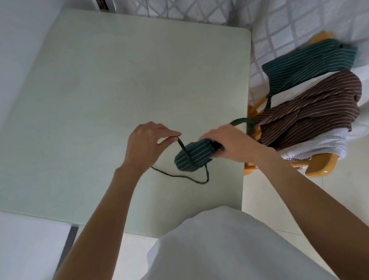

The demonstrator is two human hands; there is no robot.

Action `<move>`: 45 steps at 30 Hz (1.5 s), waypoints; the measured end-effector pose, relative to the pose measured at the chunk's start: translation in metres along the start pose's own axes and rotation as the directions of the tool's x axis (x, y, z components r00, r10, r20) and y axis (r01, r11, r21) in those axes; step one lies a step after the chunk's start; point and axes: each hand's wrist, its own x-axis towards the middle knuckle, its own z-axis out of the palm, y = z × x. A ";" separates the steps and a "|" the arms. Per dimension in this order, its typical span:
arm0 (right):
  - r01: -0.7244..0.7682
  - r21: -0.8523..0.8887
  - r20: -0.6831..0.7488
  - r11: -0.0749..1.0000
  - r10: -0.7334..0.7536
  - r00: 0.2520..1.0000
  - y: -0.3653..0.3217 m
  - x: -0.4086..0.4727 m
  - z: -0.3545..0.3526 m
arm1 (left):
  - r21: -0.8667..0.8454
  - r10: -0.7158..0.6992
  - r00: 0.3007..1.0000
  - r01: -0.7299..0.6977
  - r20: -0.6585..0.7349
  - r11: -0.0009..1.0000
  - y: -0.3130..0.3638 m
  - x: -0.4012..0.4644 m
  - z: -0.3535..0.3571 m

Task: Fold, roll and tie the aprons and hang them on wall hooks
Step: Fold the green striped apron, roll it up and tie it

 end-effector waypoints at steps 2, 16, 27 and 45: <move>-0.026 0.407 0.007 0.913 0.025 1.000 -0.015 -0.008 -0.004 | -0.297 -0.155 0.982 0.180 0.104 0.938 -0.002 0.003 -0.006; 0.005 0.887 -0.186 0.463 0.347 0.919 -0.045 -0.010 -0.020 | -0.741 -0.492 0.837 0.484 0.238 0.466 0.047 -0.027 0.024; -0.009 0.949 -0.080 0.316 0.269 0.960 -0.040 -0.026 -0.030 | -0.416 -0.434 0.853 0.520 0.289 0.746 0.013 -0.032 0.026; -0.237 0.959 0.106 0.155 0.582 0.806 -0.061 0.037 0.055 | -0.558 -0.665 0.747 0.547 -0.010 0.624 0.011 -0.023 0.030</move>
